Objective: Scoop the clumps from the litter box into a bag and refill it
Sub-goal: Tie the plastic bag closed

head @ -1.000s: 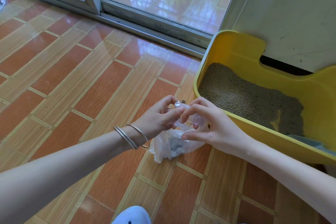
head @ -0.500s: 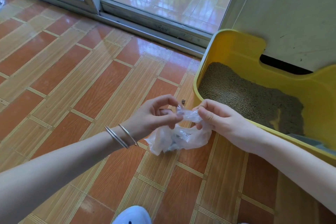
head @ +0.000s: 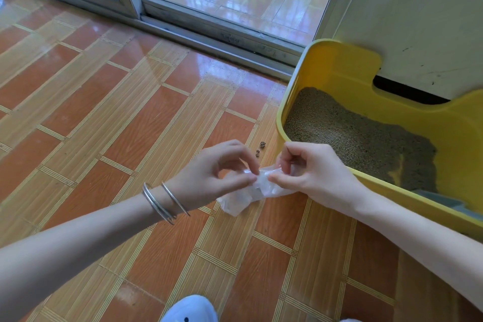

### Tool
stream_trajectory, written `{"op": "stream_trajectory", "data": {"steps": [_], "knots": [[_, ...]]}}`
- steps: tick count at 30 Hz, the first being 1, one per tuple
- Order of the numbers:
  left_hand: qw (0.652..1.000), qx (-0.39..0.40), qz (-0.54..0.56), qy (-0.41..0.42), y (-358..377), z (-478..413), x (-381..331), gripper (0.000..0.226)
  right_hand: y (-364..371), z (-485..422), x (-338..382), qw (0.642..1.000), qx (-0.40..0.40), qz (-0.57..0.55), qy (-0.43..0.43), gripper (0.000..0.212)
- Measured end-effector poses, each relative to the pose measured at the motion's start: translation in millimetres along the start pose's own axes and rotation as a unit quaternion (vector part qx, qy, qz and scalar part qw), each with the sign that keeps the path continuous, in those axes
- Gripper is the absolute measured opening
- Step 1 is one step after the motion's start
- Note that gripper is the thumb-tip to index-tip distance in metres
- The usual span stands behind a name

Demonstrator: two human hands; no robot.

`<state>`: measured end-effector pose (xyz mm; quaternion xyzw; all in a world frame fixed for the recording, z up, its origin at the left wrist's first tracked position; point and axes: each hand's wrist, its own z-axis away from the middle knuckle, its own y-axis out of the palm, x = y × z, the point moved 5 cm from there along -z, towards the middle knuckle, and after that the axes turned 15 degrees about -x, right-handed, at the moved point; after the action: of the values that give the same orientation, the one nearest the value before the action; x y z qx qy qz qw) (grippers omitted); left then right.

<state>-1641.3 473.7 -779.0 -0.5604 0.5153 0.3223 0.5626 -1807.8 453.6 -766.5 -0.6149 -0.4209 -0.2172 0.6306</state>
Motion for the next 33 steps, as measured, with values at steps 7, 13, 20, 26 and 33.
{"op": "stream_trajectory", "data": {"steps": [7,13,20,26,33], "knots": [[0.971,0.042,0.066,-0.226,16.6,-4.4,23.4,0.011,5.1,9.1,18.6,0.945,-0.113,0.159,-0.262,0.015],[0.942,0.126,0.116,-0.289,29.9,-4.4,16.7,0.016,-1.8,12.0,19.0,0.95,-0.137,0.081,-0.268,0.021],[0.929,0.097,0.139,-0.33,27.3,-2.8,15.8,0.017,-8.8,12.8,12.6,0.961,-0.157,0.064,-0.221,0.023],[0.966,-0.021,0.002,-0.259,4.9,-10.8,13.2,0.021,-13.1,25.0,-0.7,0.972,-0.105,0.071,-0.199,0.028],[0.949,-0.067,-0.245,-0.188,-26.2,10.1,48.0,0.021,-26.9,65.6,-59.5,0.996,-0.027,0.069,-0.039,0.019]]}}
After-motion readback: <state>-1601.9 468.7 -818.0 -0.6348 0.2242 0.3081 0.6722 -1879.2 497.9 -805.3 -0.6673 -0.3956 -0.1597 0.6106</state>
